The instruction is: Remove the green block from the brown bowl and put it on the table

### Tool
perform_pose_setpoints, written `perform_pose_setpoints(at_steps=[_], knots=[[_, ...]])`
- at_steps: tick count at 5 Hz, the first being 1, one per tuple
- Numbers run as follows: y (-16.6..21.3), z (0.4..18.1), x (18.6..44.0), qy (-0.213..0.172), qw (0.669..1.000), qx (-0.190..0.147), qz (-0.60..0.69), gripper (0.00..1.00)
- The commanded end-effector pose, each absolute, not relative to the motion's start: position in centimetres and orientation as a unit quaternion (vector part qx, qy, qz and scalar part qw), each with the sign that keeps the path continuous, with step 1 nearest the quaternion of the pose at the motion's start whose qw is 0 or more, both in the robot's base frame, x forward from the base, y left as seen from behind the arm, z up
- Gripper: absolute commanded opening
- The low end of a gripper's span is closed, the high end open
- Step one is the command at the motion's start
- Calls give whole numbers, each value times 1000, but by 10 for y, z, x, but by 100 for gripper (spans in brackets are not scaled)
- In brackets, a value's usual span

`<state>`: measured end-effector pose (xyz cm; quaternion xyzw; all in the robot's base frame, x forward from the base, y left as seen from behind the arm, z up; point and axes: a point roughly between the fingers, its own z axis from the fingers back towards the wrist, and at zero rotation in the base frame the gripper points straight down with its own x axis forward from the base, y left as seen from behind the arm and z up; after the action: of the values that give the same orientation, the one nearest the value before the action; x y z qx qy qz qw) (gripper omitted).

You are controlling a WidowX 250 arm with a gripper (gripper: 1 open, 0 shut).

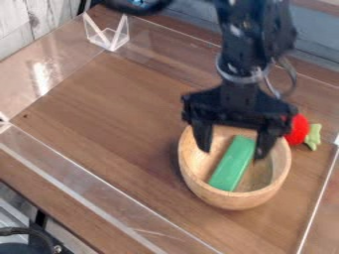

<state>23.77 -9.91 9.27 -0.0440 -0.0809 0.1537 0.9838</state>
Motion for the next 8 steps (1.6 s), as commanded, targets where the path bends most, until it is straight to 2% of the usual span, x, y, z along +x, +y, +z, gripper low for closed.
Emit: perform_pose_setpoints(at_steps=[1,2,4,5,6,7,8], knots=[[-104,93,247,-107,981,-58,153,100],[-94,81,254,-105,981,-51,156,100],[-96,84,267,-103,982,-42,154,100],[-99,76,268,-99,986,-45,127,0],[-99,79,268,-100,989,-46,101,0],[-102,91,273,-101,987,-43,114,0],[-99,122,280,-116,983,-45,137,0]])
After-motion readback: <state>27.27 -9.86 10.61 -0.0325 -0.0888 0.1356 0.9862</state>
